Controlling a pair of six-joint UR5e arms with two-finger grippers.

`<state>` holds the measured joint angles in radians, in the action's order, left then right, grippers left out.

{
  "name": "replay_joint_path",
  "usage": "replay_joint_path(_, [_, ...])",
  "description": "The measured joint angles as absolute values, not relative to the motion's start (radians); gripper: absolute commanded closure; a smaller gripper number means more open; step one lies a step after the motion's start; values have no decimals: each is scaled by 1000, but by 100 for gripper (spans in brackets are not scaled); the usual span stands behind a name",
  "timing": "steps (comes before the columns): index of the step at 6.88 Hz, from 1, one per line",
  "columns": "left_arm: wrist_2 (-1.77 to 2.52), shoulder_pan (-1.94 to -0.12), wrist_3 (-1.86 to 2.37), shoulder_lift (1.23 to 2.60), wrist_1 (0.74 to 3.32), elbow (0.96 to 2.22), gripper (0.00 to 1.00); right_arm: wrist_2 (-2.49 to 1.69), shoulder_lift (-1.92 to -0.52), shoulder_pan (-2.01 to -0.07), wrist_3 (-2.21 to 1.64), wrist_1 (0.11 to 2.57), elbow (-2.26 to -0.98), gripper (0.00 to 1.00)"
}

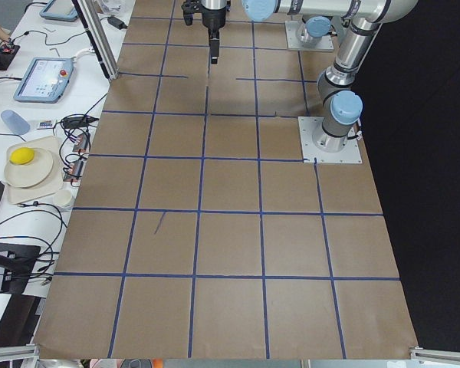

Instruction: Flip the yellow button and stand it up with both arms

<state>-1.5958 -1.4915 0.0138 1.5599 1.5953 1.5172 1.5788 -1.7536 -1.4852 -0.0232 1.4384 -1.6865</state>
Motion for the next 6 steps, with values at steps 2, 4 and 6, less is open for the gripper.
replay_joint_path(2, [-1597, -1491, 14, 1559, 1595, 1517, 0, 1574, -1758, -1501, -25, 1436, -1689, 0])
replay_joint_path(4, [-1599, -1490, 14, 1558, 1595, 1517, 0, 1581, -1760, -1530, -23, 1440, -1694, 0])
replay_joint_path(6, [-1600, -1489, 14, 1557, 1595, 1517, 0, 1585, -1763, -1535, -17, 1443, -1696, 0])
